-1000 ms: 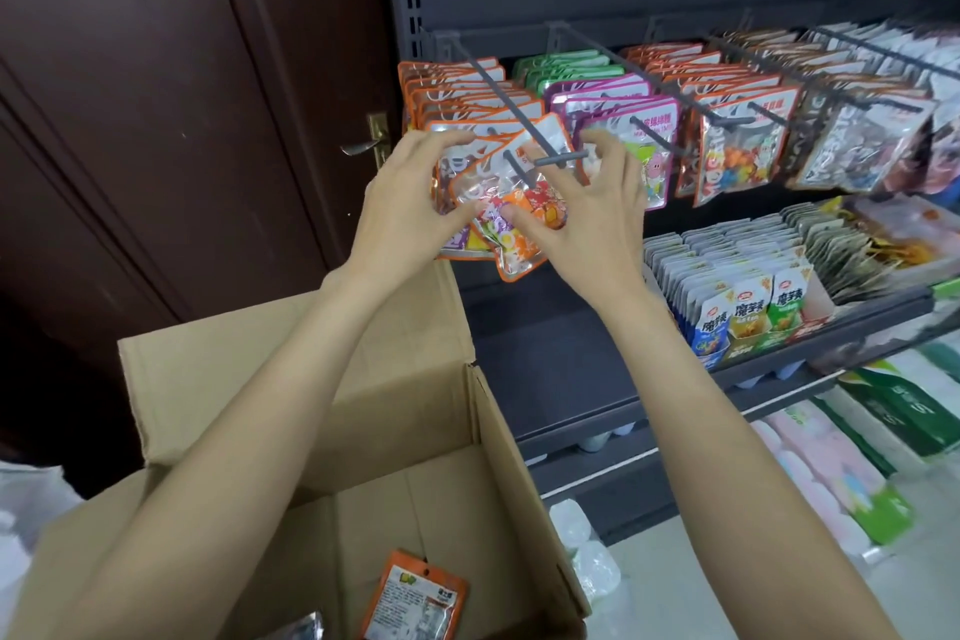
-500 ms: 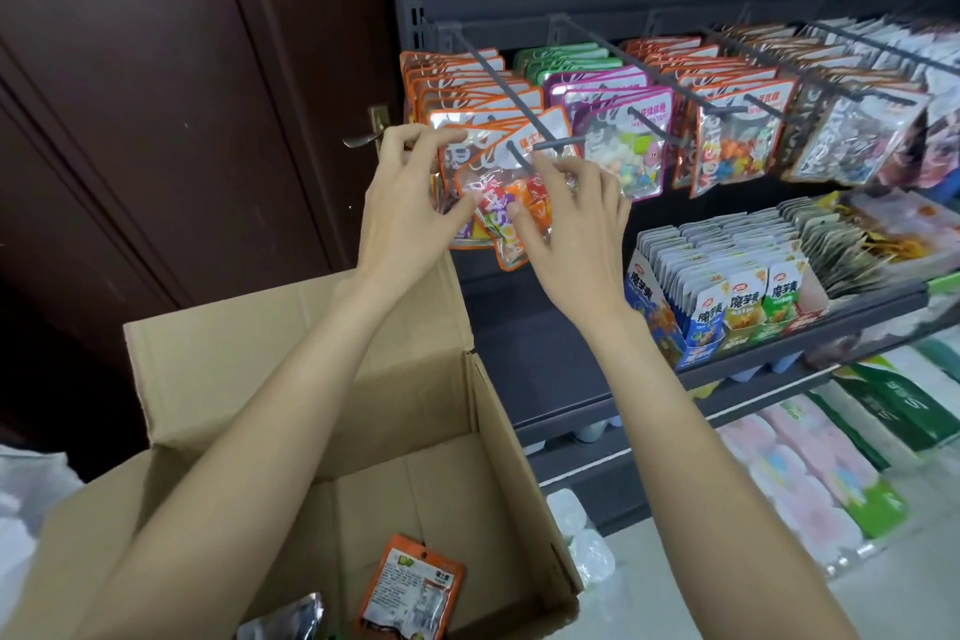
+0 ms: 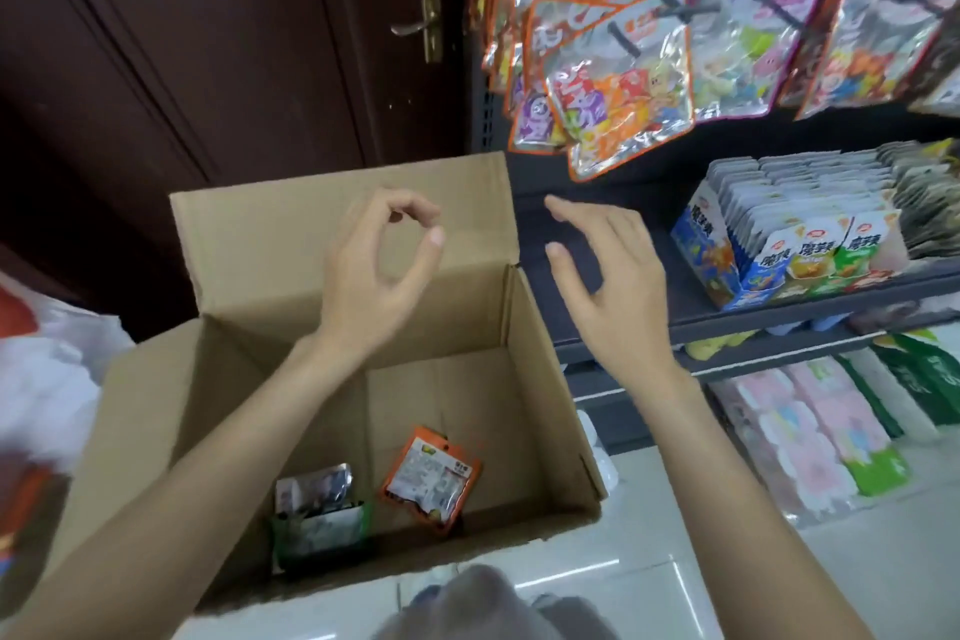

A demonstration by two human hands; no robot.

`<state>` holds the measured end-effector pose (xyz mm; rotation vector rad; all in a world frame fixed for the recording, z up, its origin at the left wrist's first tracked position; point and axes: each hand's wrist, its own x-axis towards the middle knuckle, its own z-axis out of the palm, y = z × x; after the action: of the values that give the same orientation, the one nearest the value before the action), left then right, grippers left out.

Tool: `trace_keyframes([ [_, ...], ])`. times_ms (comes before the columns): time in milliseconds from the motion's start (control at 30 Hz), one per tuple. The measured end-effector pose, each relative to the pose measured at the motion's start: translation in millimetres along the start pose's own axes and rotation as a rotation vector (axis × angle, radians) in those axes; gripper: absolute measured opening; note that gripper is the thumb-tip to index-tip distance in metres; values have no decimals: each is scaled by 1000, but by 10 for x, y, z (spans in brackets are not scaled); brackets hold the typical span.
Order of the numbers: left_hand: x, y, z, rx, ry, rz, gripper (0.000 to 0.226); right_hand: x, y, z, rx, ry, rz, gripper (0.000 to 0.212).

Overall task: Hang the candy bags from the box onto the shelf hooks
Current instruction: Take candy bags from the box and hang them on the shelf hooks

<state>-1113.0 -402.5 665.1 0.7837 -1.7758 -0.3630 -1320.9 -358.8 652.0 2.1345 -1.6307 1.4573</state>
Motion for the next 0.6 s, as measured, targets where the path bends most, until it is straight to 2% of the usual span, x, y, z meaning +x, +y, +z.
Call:
trace_keyframes([
  [100, -657, -463, -373, 150, -229, -86, 11, -297, -22, 296, 40, -296, -70, 28],
  [167, -1100, -807, -573, 289, -494, -186, 24, -433, -11, 573, 41, -548, -136, 28],
  [300, -1729, -1136, -705, 576, -1136, -388, 52, -692, -64, 1233, -65, -1132, -172, 38],
  [367, -1881, -1174, -631, 692, -1337, -411, 64, -844, -64, 1564, -162, -1340, -208, 43],
  [433, -1992, -1205, -527, 737, -1455, -423, 73, -1017, -12, 1839, -240, -1456, -266, 45],
  [533, -2189, -1257, -412, 827, -1649, -388, 84, -1287, 115, 2121, -319, -1543, -354, 53],
  [600, -2301, -1291, -375, 928, -1764, -273, 74, -1467, 177, 2248, -347, -1626, -411, 72],
])
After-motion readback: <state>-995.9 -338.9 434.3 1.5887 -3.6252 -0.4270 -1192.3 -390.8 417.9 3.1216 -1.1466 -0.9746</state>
